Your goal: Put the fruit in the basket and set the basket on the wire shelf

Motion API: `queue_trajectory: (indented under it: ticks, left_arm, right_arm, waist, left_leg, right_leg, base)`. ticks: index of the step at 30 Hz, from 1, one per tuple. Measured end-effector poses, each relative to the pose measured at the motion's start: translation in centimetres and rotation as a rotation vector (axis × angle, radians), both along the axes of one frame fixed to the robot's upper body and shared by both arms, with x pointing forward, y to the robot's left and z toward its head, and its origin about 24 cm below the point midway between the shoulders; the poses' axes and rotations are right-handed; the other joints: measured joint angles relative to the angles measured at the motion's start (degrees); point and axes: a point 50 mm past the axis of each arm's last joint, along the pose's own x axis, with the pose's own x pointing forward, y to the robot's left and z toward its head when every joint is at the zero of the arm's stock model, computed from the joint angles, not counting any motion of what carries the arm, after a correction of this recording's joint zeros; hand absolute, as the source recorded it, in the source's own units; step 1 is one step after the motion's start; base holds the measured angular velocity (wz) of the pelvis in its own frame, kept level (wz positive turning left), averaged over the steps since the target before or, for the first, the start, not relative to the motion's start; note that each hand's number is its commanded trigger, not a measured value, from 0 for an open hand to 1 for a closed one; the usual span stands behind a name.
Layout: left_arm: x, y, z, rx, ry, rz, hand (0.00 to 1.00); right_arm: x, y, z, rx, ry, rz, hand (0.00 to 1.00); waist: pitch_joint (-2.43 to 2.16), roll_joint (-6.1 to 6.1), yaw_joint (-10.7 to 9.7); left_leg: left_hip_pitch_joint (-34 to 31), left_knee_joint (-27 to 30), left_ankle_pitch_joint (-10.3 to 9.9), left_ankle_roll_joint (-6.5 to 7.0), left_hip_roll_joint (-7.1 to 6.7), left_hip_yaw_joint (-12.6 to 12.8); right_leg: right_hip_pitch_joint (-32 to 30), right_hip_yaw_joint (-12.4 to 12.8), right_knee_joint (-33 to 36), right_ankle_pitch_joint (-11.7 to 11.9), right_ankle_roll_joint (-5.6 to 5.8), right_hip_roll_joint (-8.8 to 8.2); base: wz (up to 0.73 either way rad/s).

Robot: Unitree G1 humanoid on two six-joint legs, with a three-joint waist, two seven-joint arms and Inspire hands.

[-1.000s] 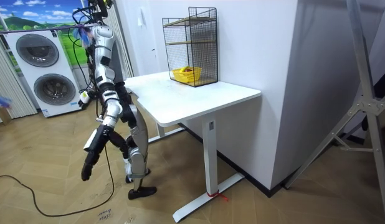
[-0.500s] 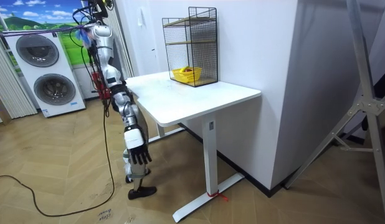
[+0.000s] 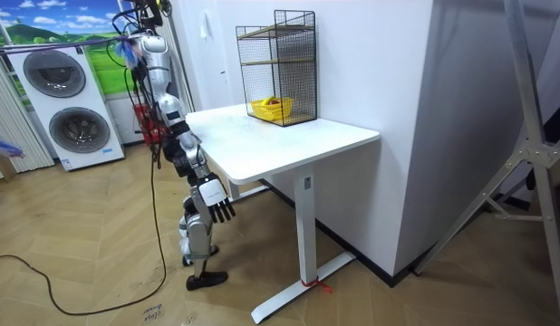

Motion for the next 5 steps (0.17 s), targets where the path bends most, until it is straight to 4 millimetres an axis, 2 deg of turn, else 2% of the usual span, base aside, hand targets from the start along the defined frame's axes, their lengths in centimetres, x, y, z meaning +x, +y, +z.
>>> queue_trajectory:
  ticks: [2,4,5]
  left_arm:
    - [-0.20,0.10,0.00,0.000,0.006,0.001,0.00]
    - [-0.59,0.17,-0.02,-0.004,0.018,0.002,0.00]
    - [-0.67,0.18,-0.02,-0.008,0.020,0.001,0.00]
  right_arm:
    - [-0.14,0.01,0.00,0.013,-0.002,-0.002,0.00]
    - [-0.46,0.00,-0.02,0.030,-0.002,-0.008,0.00]
    - [-0.65,-0.01,-0.03,0.037,-0.001,-0.009,0.00]
  waist:
    - [-0.06,0.06,0.1]
    - [0.07,-0.16,0.0]
    - [-0.13,0.16,0.0]
  left_leg:
    - [0.0,0.0,0.0,0.00,0.01,0.0]
    - [0.1,-0.1,0.0,0.00,0.01,0.0]
    - [0.1,-0.1,0.0,0.00,0.00,0.0]
  right_leg:
    - [0.0,0.1,0.0,0.0,0.00,0.01]
    - [0.1,0.1,-0.1,0.0,0.00,0.02]
    - [0.1,0.2,-0.1,0.0,0.00,0.02]
  base:
    - [0.00]
    - [0.00]
    - [0.00]
